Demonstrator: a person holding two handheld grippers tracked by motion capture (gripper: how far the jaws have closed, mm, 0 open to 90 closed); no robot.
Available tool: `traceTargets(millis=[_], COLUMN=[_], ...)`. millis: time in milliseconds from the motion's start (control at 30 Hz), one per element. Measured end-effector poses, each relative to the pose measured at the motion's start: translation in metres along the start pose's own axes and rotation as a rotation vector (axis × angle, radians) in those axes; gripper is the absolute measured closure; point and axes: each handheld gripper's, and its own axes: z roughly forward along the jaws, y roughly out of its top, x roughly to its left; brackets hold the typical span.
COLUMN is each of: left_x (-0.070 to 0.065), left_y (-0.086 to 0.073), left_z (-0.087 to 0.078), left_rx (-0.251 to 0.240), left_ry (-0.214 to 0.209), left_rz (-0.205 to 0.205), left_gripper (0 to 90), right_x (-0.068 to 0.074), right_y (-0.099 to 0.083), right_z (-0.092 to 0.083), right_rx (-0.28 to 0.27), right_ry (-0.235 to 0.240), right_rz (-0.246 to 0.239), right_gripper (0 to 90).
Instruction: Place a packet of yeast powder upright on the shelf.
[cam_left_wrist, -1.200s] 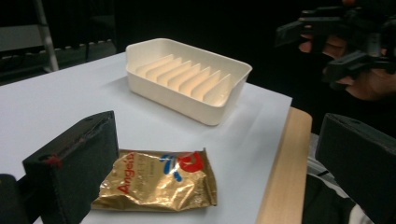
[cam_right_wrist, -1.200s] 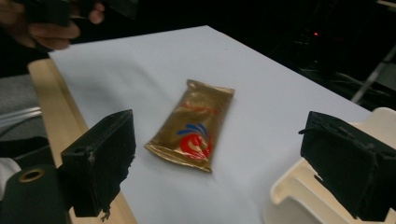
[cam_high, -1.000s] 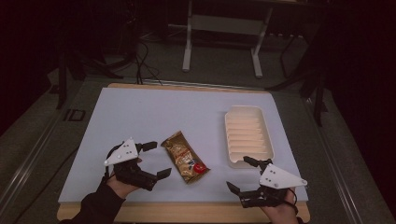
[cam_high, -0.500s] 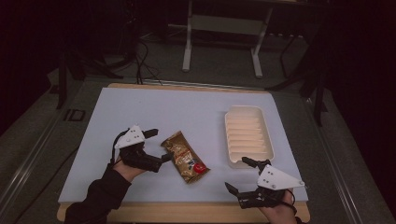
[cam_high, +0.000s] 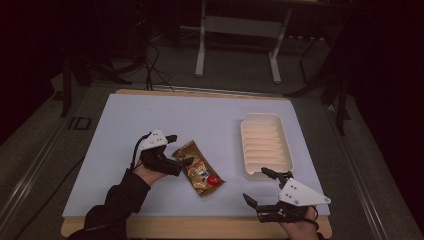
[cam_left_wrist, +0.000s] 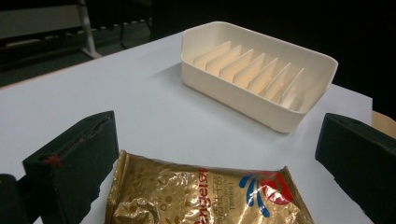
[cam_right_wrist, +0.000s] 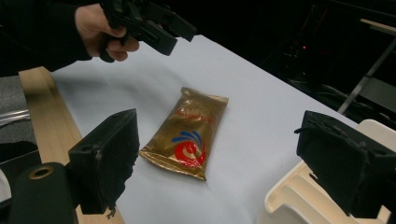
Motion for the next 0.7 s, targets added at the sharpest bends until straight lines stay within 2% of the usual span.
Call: traceTargets(millis=[233, 367, 400, 467, 700], left_x=[0.019, 0.031, 0.033, 0.04, 0.05], left_y=[-0.006, -0.011, -0.013, -0.017, -0.034], left_z=[0.007, 0.011, 0.012, 0.013, 0.025], left_rx=[0.011, 0.037, 0.041, 0.054, 0.155], left_ry=[0.05, 0.076, 0.076, 0.054, 0.043], left_rz=[-0.037, -0.056, -0.063, -0.083, -0.136], left_gripper=[1.8, 7.1, 7.6, 16.4, 20.6], right_x=[0.0, 0.001, 0.002, 0.001, 0.001], right_y=[-0.001, -0.002, -0.002, -0.002, -0.003], right_z=[0.002, 0.003, 0.003, 0.003, 0.004], right_rx=[0.011, 0.016, 0.016, 0.018, 0.02], right_ry=[0.007, 0.012, 0.008, 0.011, 0.014], right_rz=[-0.001, -0.005, -0.006, -0.003, -0.005], right_gripper=[13.1, 13.1, 13.1, 13.3, 13.3])
